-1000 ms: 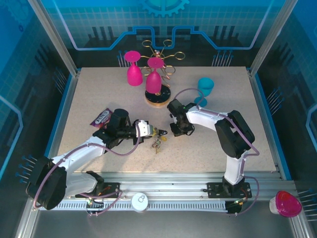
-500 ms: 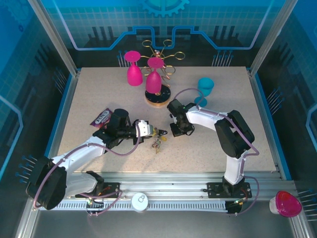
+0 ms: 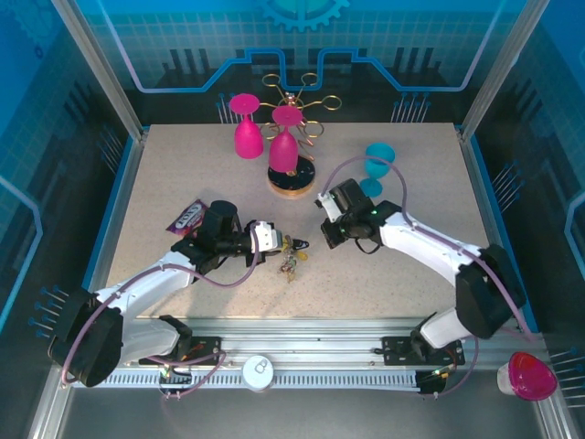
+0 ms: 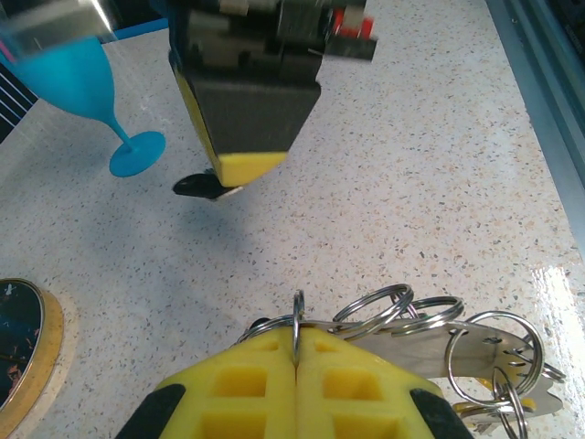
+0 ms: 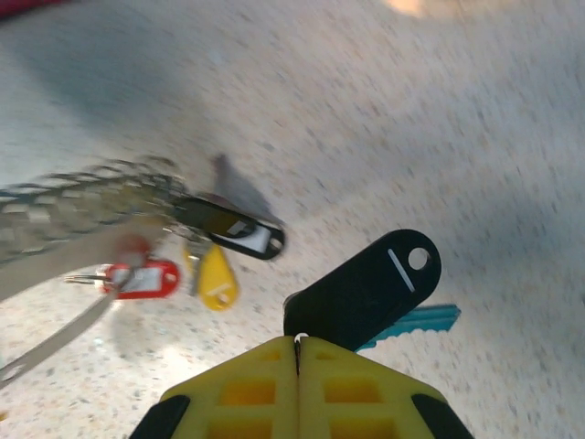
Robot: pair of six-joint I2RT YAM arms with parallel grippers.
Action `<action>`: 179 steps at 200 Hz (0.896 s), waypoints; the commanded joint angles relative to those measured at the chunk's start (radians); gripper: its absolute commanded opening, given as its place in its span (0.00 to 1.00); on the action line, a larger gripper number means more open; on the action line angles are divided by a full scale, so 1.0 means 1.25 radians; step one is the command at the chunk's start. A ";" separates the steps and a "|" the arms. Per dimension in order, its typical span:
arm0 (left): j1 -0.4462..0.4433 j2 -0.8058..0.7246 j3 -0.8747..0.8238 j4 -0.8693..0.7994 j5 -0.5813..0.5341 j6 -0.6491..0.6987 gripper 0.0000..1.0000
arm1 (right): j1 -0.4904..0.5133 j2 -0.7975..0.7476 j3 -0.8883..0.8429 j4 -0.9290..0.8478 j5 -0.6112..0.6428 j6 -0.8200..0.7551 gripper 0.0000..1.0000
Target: Put the keys on the keyring
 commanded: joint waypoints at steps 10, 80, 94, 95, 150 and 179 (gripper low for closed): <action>-0.008 -0.005 -0.013 0.035 0.010 -0.022 0.00 | -0.027 -0.057 -0.040 0.088 -0.228 -0.137 0.00; -0.023 0.003 -0.009 0.017 -0.007 -0.014 0.00 | -0.021 -0.014 -0.015 -0.021 -0.013 -0.155 0.00; -0.025 0.004 -0.007 0.016 -0.008 -0.013 0.00 | -0.006 0.046 0.004 -0.079 -0.005 -0.114 0.00; -0.025 0.004 -0.007 0.016 -0.008 -0.012 0.00 | -0.004 0.048 0.004 -0.081 -0.004 -0.111 0.00; -0.027 0.006 -0.005 0.013 -0.011 -0.009 0.00 | 0.054 0.181 -0.001 -0.069 0.060 0.006 0.00; -0.026 0.003 -0.009 0.009 -0.017 -0.006 0.00 | 0.054 0.246 0.035 -0.103 0.051 0.029 0.00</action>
